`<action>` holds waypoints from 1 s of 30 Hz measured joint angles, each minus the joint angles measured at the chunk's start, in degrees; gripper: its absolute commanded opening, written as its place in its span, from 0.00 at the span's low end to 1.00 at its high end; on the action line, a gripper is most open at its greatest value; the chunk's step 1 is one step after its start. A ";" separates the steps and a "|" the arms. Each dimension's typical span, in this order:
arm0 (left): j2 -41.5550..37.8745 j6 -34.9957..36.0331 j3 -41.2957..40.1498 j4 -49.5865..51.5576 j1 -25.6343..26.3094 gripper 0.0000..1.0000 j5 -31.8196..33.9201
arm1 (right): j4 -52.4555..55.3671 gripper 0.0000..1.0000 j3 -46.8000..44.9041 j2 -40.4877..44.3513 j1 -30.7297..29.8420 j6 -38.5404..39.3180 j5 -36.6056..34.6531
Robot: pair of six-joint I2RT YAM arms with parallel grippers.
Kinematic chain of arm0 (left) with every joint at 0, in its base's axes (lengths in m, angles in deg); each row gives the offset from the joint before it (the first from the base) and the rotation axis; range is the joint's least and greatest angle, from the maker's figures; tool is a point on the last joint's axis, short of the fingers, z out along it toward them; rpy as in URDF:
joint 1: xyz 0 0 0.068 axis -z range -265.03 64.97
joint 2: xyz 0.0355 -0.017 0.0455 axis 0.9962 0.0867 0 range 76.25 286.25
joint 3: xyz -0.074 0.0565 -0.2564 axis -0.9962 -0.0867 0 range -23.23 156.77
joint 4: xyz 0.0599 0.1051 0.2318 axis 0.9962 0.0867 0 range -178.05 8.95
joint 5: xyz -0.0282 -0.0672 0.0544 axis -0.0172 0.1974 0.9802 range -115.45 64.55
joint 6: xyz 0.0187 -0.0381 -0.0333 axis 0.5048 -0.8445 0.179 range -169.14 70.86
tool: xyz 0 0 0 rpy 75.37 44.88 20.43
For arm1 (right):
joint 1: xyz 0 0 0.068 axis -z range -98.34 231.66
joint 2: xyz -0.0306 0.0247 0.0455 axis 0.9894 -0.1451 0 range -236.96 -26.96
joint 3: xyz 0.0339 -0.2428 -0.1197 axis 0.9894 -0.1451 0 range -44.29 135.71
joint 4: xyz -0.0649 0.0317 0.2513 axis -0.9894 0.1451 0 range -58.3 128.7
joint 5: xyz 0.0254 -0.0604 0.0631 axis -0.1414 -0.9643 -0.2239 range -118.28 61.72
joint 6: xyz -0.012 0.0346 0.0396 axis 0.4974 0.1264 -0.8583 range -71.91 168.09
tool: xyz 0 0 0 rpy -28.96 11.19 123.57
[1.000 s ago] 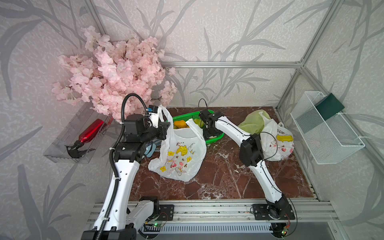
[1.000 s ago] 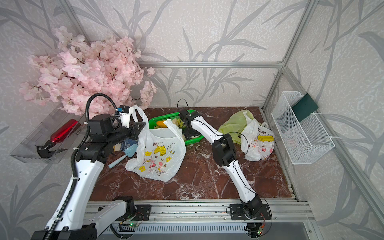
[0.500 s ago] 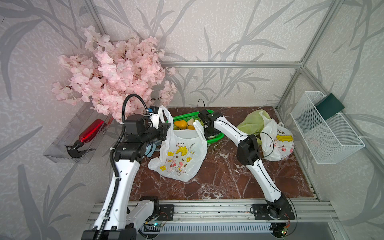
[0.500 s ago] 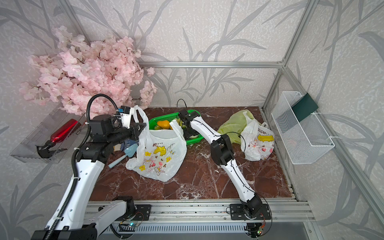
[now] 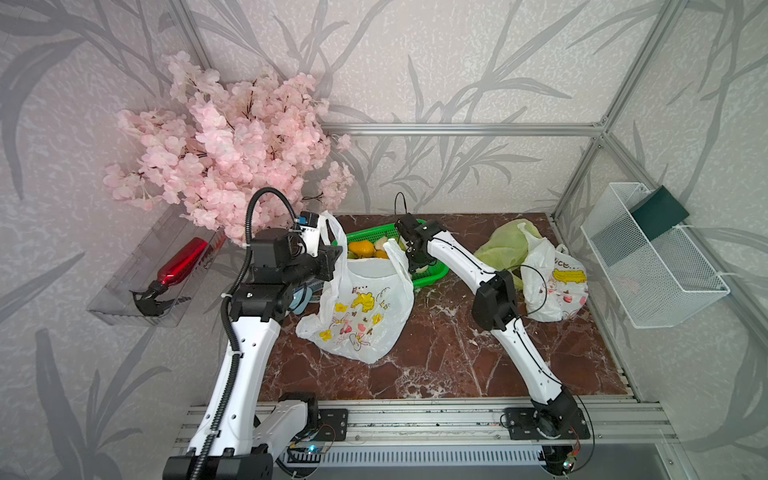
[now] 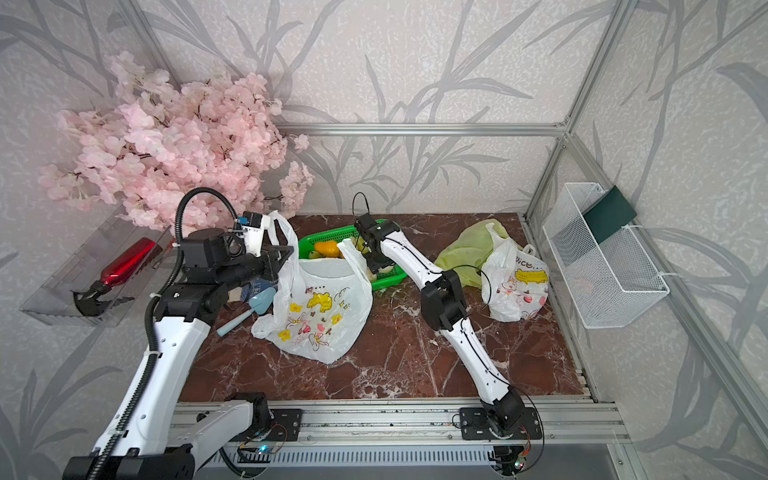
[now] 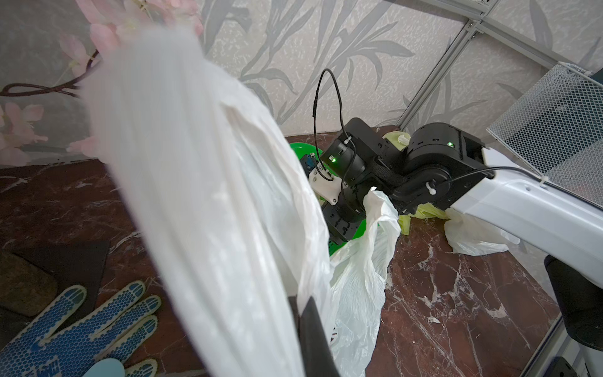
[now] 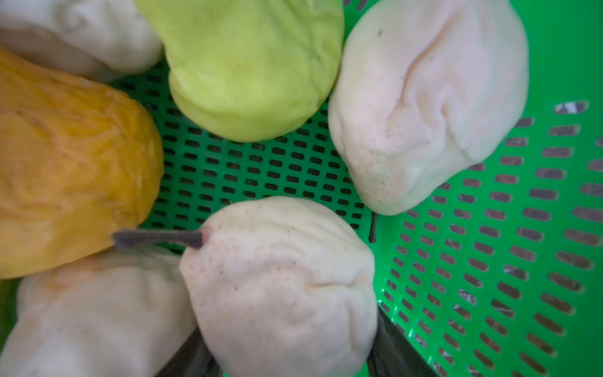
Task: Place the pears into plastic bags & tie knots
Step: Pick up the pear from the basket, then place the pear in the plastic bag.
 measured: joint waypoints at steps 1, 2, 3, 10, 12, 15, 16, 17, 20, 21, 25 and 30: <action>0.07 0.00 0.00 0.00 0.00 0.00 0.00 | -0.35 0.48 -1.14 0.96 0.00 -0.11 0.63; 0.13 0.00 0.00 0.00 0.00 0.00 0.00 | -1.11 0.48 -3.30 2.91 0.00 -0.28 1.33; 0.22 0.00 0.00 -0.02 0.00 0.00 -0.02 | -2.25 0.47 -6.82 5.95 0.00 -0.63 2.34; 0.90 0.26 0.00 -0.02 0.00 0.00 -0.28 | -15.56 0.42 -33.97 37.35 0.15 -3.54 9.79; 1.07 0.42 0.00 -0.02 0.00 0.00 -0.44 | -19.43 0.42 -38.10 45.64 0.00 -4.37 12.94; 1.42 0.37 0.02 -0.04 0.00 0.00 -1.20 | -23.21 0.42 -39.34 51.47 -1.09 -4.42 17.22; 1.55 0.35 0.02 -0.13 0.00 0.00 -1.49 | -24.20 0.41 -39.28 52.09 -1.97 -4.20 18.84; 1.73 0.26 0.02 -0.24 0.00 0.00 -1.75 | -25.42 0.40 -39.21 52.24 -3.30 -4.02 20.92; 2.10 -0.13 0.02 -0.46 0.00 0.00 -2.64 | -31.76 0.37 -41.77 51.08 -7.58 -4.59 28.11; 2.16 -0.26 0.02 -0.61 0.00 0.00 -2.97 | -34.21 0.35 -43.17 50.01 -8.96 -5.22 30.73; 2.21 -0.72 0.04 -0.70 0.00 0.00 -4.02 | -41.75 0.30 -45.86 43.58 -10.25 -6.56 35.21; 2.43 -0.76 0.04 -0.87 0.00 0.00 -5.01 | -52.30 0.27 -50.56 36.68 -8.81 -6.01 37.55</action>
